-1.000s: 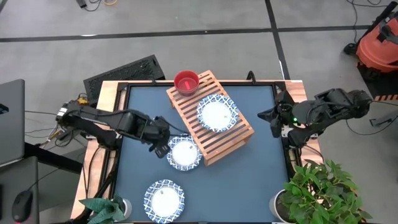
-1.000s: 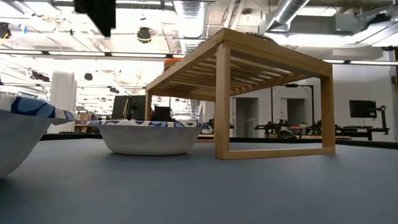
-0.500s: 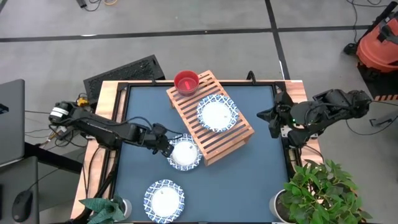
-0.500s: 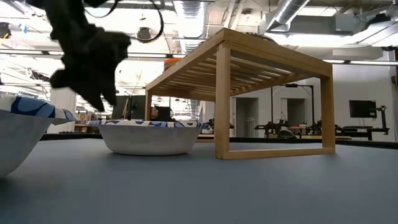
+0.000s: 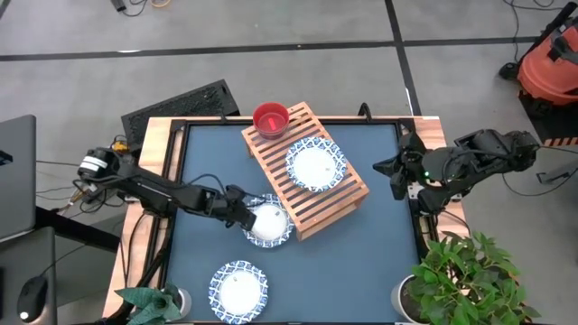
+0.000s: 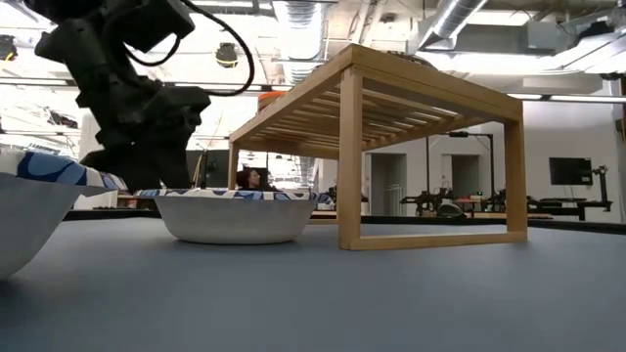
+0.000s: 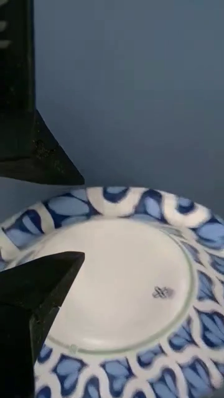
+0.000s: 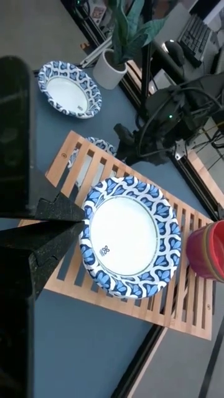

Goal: Place and stack bowls onto a shelf
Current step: Stack the white bowl on top of the stacked white bowl, then stack the white bowl on top of the stacked white bowl on the shelf

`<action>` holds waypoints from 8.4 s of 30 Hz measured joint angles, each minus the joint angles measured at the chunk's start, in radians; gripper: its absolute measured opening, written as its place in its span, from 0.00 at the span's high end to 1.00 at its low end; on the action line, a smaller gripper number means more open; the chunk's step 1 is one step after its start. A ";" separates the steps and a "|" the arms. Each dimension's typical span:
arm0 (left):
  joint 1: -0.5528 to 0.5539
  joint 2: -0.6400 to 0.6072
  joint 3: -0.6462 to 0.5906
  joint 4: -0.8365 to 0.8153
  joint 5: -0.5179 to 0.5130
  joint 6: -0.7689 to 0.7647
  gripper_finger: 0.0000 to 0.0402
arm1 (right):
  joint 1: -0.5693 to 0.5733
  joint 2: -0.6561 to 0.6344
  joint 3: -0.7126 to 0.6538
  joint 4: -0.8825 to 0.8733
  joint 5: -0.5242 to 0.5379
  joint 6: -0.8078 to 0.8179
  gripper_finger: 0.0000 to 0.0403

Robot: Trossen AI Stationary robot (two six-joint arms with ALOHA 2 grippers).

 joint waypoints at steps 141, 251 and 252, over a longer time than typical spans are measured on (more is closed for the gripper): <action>0.313 0.197 0.855 -0.238 0.049 -0.008 0.72 | 0.000 0.005 0.000 -0.008 0.053 -0.056 0.91; -0.357 0.173 0.347 -0.319 0.376 0.243 0.62 | 0.000 0.006 0.000 -0.025 0.050 -0.044 0.91; -0.357 0.173 0.349 -0.317 0.363 0.247 0.62 | 0.000 0.006 0.000 -0.025 0.050 -0.044 0.91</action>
